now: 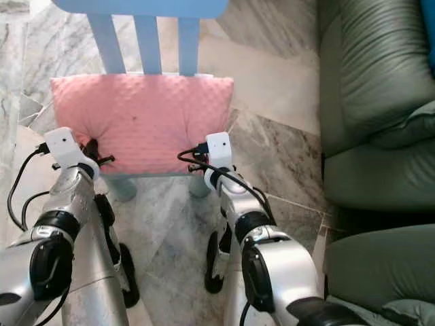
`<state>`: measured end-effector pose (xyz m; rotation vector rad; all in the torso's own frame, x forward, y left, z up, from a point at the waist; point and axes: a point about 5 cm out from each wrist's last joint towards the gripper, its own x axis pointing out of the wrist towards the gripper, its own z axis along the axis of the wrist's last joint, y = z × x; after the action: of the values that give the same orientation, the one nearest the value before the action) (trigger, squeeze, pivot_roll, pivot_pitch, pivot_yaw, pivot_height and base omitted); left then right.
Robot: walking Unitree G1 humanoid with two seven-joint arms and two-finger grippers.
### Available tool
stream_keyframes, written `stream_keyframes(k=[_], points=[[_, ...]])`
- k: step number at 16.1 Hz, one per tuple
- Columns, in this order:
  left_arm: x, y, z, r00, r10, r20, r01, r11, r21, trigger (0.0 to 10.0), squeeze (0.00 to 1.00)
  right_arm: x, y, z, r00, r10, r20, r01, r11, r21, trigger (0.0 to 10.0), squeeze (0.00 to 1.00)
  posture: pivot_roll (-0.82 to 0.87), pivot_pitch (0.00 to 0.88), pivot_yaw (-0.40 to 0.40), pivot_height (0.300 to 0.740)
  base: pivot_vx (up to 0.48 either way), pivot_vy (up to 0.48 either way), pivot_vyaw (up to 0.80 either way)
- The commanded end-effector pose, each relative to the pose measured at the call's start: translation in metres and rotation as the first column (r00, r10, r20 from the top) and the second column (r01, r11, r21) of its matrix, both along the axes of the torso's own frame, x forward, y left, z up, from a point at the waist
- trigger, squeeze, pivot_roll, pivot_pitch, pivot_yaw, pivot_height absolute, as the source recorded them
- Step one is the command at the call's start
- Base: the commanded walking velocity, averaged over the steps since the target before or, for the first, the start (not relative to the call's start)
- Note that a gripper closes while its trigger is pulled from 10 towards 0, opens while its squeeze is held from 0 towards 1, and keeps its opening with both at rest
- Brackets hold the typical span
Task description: Move the pillow to the sofa
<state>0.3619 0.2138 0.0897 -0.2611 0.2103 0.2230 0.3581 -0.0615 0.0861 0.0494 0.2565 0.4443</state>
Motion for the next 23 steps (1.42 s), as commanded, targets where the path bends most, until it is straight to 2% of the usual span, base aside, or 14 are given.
stream_keyframes(k=[1, 4, 8, 10, 12, 14, 15, 16, 17, 18, 20, 21, 22, 23], points=[[-0.01, -0.029, -0.029, 0.984, -0.123, -0.129, 0.116, 0.991, -0.058, 0.0, 0.0, -0.009, -0.001, -0.016, 0.997, 0.024, -0.075, -0.026, 0.999, -0.026, 0.0, 0.0, 0.14, 0.274, -0.195, 0.489, 0.0, 0.0, 0.0], [-0.002, -0.036, -0.016, 0.977, -0.194, -0.084, 0.19, 0.98, -0.057, 0.0, 0.0, -0.009, -0.004, -0.013, 0.99, 0.141, -0.027, -0.143, 0.986, -0.088, 0.0, 0.0, 0.12, 0.174, -0.184, 0.489, 0.0, 0.0, 0.0], [0.005, -0.037, -0.003, 0.964, -0.264, -0.029, 0.264, 0.964, -0.018, 0.0, 0.0, -0.005, -0.017, -0.006, 0.981, 0.194, 0.023, -0.19, 0.974, -0.122, 0.0, 0.0, 0.1, 0.073, -0.144, 0.489, 0.0, 0.0, 0.0], [0.007, -0.044, 0.008, 0.948, -0.313, 0.065, 0.311, 0.95, 0.042, 0.0, 0.0, -0.004, -0.02, 0.004, 0.962, 0.237, 0.137, -0.215, 0.964, -0.155, 0.0, 0.0, 0.09, 0.023, -0.097, 0.489, 0.0, 0.0, 0.0], [0.001, -0.053, 0.007, 0.936, -0.333, 0.113, 0.329, 0.943, 0.059, 0.0, 0.0, -0.006, -0.028, 0.008, 0.957, 0.197, 0.212, -0.176, 0.978, -0.115, 0.0, 0.0, 0.07, 0.0, -0.075, 0.489, 0.0, 0.0, 0.0], [-0.013, -0.06, 0.002, 0.918, -0.369, 0.146, 0.361, 0.929, 0.083, 0.0, 0.0, -0.019, -0.042, 0.006, 0.943, 0.116, 0.311, -0.104, 0.993, -0.053, 0.0, 0.0, 0.05, 0.0, -0.054, 0.489, 0.0, 0.0, 0.0], [-0.025, -0.061, 0.004, 0.897, -0.407, 0.174, 0.381, 0.91, 0.165, 0.0, 0.0, -0.032, -0.053, 0.0, 0.941, 0.043, 0.335, -0.039, 0.999, -0.018, 0.0, 0.0, 0.05, 0.0, -0.051, 0.489, 0.0, 0.0, 0.0], [-0.036, -0.061, 0.004, 0.895, -0.405, 0.185, 0.375, 0.909, 0.18, 0.0, 0.0, -0.043, -0.063, -0.004, 0.936, -0.001, 0.353, 0.004, 1.0, -0.005, 0.0, 0.0, 0.06, 0.0, -0.047, 0.489, 0.0, 0.0, 0.0], [-0.042, -0.059, 0.004, 0.898, -0.397, 0.191, 0.362, 0.912, 0.192, 0.0, 0.0, -0.049, -0.068, -0.004, 0.933, -0.048, 0.356, 0.044, 0.999, 0.022, 0.0, 0.0, 0.06, 0.0, -0.044, 0.489, 0.0, 0.0, 0.0], [-0.061, -0.055, 0.007, 0.901, -0.379, 0.211, 0.326, 0.912, 0.25, 0.0, 0.0, -0.067, -0.082, -0.004, 0.921, -0.126, 0.368, 0.114, 0.992, 0.053, 0.0, 0.0, 0.05, 0.0, -0.041, 0.489, 0.0, 0.0, 0.0], [-0.088, -0.053, 0.002, 0.9, -0.369, 0.23, 0.296, 0.907, 0.299, 0.0, 0.0, -0.088, -0.097, -0.004, 0.908, -0.184, 0.376, 0.181, 0.982, 0.044, 0.0, 0.0, 0.06, 0.0, -0.042, 0.489, 0.0, 0.0, 0.0], [-0.103, -0.05, -0.005, 0.915, -0.345, 0.211, 0.278, 0.915, 0.293, 0.0, 0.0, -0.097, -0.104, -0.003, 0.899, -0.203, 0.388, 0.215, 0.976, 0.013, 0.0, 0.0, 0.05, 0.0, -0.044, 0.489, 0.0, 0.0, 0.0], [-0.111, -0.048, -0.008, 0.923, -0.332, 0.196, 0.269, 0.918, 0.293, 0.0, 0.0, -0.102, -0.108, -0.005, 0.899, -0.232, 0.373, 0.243, 0.97, 0.017, 0.0, 0.0, 0.04, 0.0, -0.045, 0.489, 0.0, 0.0, 0.0], [-0.129, -0.044, -0.015, 0.94, -0.301, 0.163, 0.245, 0.924, 0.295, 0.0, 0.0, -0.115, -0.116, -0.01, 0.898, -0.273, 0.344, 0.287, 0.958, 0.011, 0.0, 0.0, 0.05, 0.0, -0.05, 0.489, 0.0, 0.0, 0.0]])
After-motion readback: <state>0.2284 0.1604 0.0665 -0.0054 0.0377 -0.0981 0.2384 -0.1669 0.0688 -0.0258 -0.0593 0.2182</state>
